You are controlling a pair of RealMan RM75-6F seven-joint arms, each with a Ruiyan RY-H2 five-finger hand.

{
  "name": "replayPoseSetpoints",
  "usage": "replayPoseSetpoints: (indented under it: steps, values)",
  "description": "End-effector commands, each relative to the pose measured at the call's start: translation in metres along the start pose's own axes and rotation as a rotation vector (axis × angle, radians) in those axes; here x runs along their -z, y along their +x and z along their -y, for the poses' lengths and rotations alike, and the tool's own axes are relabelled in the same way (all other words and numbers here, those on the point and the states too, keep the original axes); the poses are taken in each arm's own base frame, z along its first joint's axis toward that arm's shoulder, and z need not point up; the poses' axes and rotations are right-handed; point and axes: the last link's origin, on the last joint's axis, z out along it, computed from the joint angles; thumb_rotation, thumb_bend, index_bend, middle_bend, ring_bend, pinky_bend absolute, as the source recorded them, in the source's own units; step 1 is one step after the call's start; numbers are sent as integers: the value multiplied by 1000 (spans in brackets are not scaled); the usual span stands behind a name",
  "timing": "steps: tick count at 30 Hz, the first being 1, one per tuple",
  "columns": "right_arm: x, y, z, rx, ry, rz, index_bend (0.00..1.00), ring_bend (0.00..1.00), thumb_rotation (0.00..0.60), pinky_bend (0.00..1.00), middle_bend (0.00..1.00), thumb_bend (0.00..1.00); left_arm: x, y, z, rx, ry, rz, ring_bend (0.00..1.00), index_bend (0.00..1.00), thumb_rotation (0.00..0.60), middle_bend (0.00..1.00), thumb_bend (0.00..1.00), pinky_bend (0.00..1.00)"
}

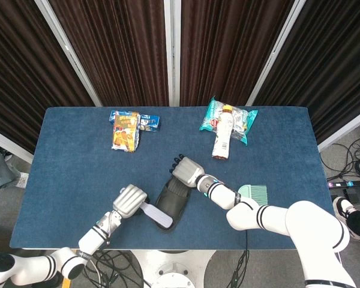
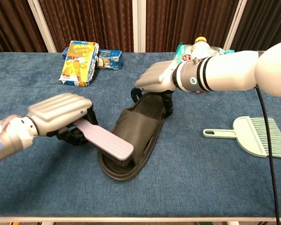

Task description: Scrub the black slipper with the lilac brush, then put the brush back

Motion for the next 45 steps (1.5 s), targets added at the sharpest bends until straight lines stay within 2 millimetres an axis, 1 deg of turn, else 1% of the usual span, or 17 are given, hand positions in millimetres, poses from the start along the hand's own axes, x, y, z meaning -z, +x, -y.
replayPoseSetpoints:
  steps: [1, 5, 9, 13, 15, 18, 19, 21, 23, 26, 27, 30, 32, 36, 40, 43, 45]
  values:
    - [5, 0, -3, 2, -2, 11, 1, 0, 600, 0, 13, 50, 10, 23, 16, 81, 73, -80, 1000, 1000, 600, 1000, 526, 1000]
    - [17, 6, -8, -28, -22, -13, 0, 0, 600, 0, 0, 26, 3, 27, 47, 113, 214, -110, 991, 1000, 600, 1000, 524, 1000]
    - [41, 16, -23, -77, -58, -65, 0, 0, 600, 0, 0, 26, -5, 19, 76, 107, 348, -80, 959, 1000, 600, 1000, 523, 1000]
    - [68, 23, -44, -127, -109, -121, 0, 0, 600, 0, 0, 26, -7, 7, 88, 66, 415, -39, 913, 984, 600, 993, 509, 996]
    - [82, 24, -54, -151, -135, -146, 0, 0, 600, 0, 0, 26, -9, 2, 90, 56, 431, -5, 872, 941, 600, 966, 498, 984]
    - [102, 23, -67, -176, -166, -171, 0, 0, 600, 0, 0, 26, -8, -1, 90, 47, 441, 13, 771, 823, 600, 870, 465, 951]
    - [107, 22, -71, -183, -175, -177, 0, 0, 600, 0, 0, 26, -7, 0, 89, 46, 441, 9, 724, 772, 600, 824, 436, 924]
    - [119, 19, -77, -203, -189, -185, 0, 0, 600, 0, 0, 26, -4, -1, 88, 43, 446, 10, 599, 643, 600, 710, 359, 792]
    - [128, 15, -81, -227, -198, -188, 0, 0, 600, 0, 0, 29, -3, -1, 87, 42, 452, 9, 410, 434, 600, 543, 255, 572]
    - [143, 9, -88, -260, -216, -194, 0, 0, 600, 0, 0, 38, 1, 4, 86, 51, 454, -9, 239, 229, 600, 360, 195, 402]
    - [148, 6, -90, -275, -223, -198, 0, 0, 600, 0, 0, 42, 3, 6, 85, 60, 451, -15, 197, 191, 600, 308, 188, 361]
    - [161, -2, -96, -306, -243, -206, 0, 0, 600, 0, 0, 55, 9, 12, 87, 65, 449, -14, 130, 142, 600, 223, 179, 285]
    - [173, -11, -100, -339, -259, -209, 0, 0, 600, 0, 0, 64, 16, 18, 89, 75, 444, -14, 99, 121, 600, 183, 176, 253]
    - [203, -31, -108, -364, -307, -205, 0, 0, 600, 0, 0, 71, 38, 39, 93, 171, 426, -42, 96, 116, 600, 178, 176, 244]
    - [247, -54, -116, -419, -416, -257, 0, 0, 600, 0, 0, 86, 78, 69, 114, 249, 484, -177, 96, 133, 600, 180, 176, 248]
    - [277, -75, -118, -457, -500, -315, 0, 0, 600, 0, 0, 127, 112, 83, 133, 225, 570, -277, 99, 160, 600, 194, 177, 249]
    - [296, -90, -118, -483, -548, -352, 0, 0, 600, 0, 0, 145, 139, 88, 144, 166, 630, -329, 102, 170, 600, 196, 178, 248]
